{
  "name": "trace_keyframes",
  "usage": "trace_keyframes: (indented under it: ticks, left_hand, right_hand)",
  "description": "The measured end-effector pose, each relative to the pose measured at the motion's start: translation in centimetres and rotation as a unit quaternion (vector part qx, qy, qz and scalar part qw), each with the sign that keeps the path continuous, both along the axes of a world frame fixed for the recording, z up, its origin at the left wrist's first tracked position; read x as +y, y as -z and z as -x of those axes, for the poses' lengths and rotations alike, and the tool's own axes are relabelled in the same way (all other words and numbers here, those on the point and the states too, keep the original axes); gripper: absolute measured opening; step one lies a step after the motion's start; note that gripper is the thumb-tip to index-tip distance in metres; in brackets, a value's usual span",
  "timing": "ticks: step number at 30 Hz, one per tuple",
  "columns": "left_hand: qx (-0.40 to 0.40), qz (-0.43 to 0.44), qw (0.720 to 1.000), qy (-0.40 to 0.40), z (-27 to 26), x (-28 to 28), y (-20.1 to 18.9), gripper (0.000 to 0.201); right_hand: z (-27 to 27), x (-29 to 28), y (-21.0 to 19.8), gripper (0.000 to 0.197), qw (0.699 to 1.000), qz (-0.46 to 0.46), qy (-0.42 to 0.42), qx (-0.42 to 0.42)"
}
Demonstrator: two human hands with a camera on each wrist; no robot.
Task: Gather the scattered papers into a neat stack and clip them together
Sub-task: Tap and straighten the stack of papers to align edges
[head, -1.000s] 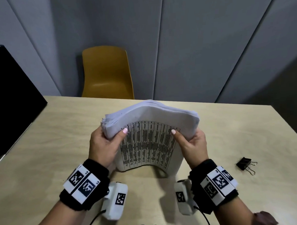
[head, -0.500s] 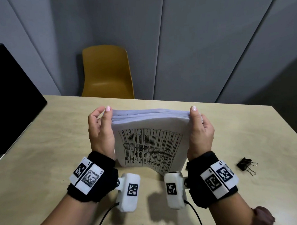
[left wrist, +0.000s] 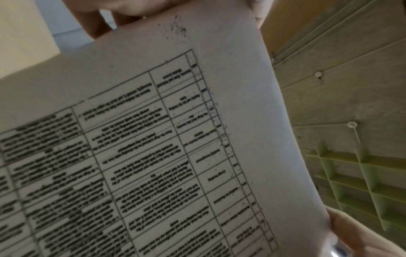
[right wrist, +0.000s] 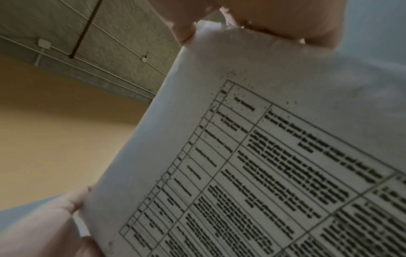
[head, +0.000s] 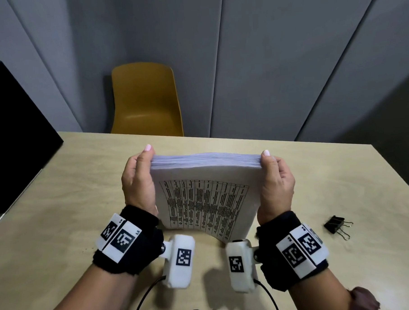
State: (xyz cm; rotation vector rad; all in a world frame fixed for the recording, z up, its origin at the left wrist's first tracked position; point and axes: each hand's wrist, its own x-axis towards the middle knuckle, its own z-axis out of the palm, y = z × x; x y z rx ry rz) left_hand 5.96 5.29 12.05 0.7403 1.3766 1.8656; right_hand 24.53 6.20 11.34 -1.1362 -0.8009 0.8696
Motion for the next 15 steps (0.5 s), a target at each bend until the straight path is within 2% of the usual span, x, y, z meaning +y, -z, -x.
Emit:
trace_keyframes:
  ticks: [2,6,8,11,13,15]
  left_hand:
    - [0.013,-0.003,1.000,0.004,-0.1,-0.2,-0.1,0.032]
    - [0.019,0.007,1.000,0.017,-0.2,-0.3,0.3,0.035]
    - [0.012,0.001,1.000,0.010,-0.2,-0.1,0.4,0.044]
    - [0.019,-0.017,0.998,0.064,-0.7,-0.4,0.4,0.057]
    - [0.074,-0.034,0.990,0.116,-0.6,-0.7,0.6,0.051]
    - [0.139,-0.022,0.980,0.142,0.3,-0.7,1.9,0.046]
  right_hand:
    - [-0.1,-0.2,0.0,0.030,1.000,-0.006,-0.013,-0.002]
    - [0.2,-0.7,0.1,0.031,0.999,-0.025,-0.029,-0.019]
    - [0.4,-0.8,0.1,0.031,0.998,-0.035,-0.050,-0.018]
    - [0.7,-1.2,0.1,0.029,0.988,-0.049,-0.133,-0.056]
    - [0.4,-1.4,0.7,0.033,0.981,-0.048,-0.149,-0.114]
    - [-0.4,-1.2,1.8,0.034,0.982,-0.023,-0.136,-0.126]
